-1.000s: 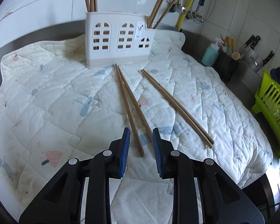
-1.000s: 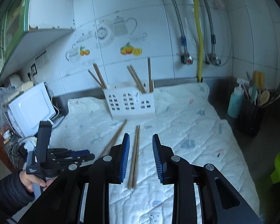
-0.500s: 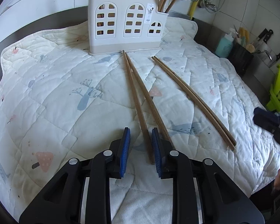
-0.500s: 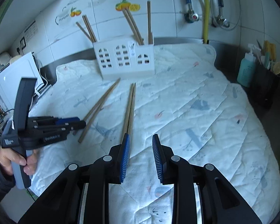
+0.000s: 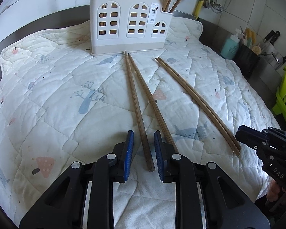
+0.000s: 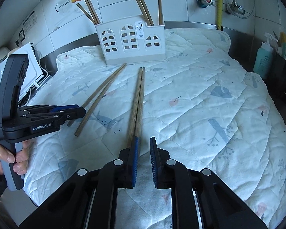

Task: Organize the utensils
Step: 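Close the right gripper on a chopstick while the left gripper grasps another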

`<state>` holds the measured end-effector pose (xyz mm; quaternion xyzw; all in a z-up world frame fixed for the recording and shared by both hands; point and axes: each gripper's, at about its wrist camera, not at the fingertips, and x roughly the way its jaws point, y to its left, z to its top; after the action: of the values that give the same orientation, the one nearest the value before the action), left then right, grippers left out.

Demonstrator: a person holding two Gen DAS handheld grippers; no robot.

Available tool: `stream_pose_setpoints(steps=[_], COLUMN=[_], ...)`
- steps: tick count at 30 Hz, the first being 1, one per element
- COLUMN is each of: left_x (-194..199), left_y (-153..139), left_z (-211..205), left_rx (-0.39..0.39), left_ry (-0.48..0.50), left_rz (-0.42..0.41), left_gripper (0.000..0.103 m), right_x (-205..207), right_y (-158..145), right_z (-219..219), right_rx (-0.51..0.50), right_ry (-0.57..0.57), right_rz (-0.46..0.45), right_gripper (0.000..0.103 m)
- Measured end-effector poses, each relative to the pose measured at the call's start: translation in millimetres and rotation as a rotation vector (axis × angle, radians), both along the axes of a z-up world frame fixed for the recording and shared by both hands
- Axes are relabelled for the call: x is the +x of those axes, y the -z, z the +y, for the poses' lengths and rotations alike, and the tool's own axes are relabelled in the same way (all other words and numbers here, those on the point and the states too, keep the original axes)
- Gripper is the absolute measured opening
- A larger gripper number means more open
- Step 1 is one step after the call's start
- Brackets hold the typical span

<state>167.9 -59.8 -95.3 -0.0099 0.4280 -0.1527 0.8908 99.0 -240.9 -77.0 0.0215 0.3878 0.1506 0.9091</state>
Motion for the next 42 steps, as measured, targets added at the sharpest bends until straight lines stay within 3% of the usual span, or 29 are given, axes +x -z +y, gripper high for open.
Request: stream_pose_setpoints(steps=[17, 21, 26, 32, 42], left_x=[4.6, 11.4, 11.0, 7.7, -3.2], left_y=[1.1, 1.1, 0.5, -4.5, -42.3], left_z=[-1.5, -0.9, -1.1, 4.5, 14.5], left_rx=[0.004, 0.016, 0.024, -0.024, -0.077], left_ry=[0.002, -0.006, -0.012, -0.034, -0.023], left_rz=[-0.001, -0.002, -0.003, -0.008, -0.118], left_gripper=[0.022, 0.012, 0.008, 0.007, 0.005], right_x=[5.2, 6.7, 2.1, -5.5, -14.2], right_y=[10.5, 10.8, 5.4, -19.8, -88.1], right_z=[13.8, 10.4, 5.9, -1.1, -7.7], right_rx=[-0.037, -0.019, -0.013, -0.015, -0.003], right_ry=[-0.033, -0.02, -0.007, 0.01, 0.021], right_rz=[0.015, 0.013, -0.001, -0.071, -0.24], right_gripper=[0.012, 0.007, 0.007, 0.007, 0.007])
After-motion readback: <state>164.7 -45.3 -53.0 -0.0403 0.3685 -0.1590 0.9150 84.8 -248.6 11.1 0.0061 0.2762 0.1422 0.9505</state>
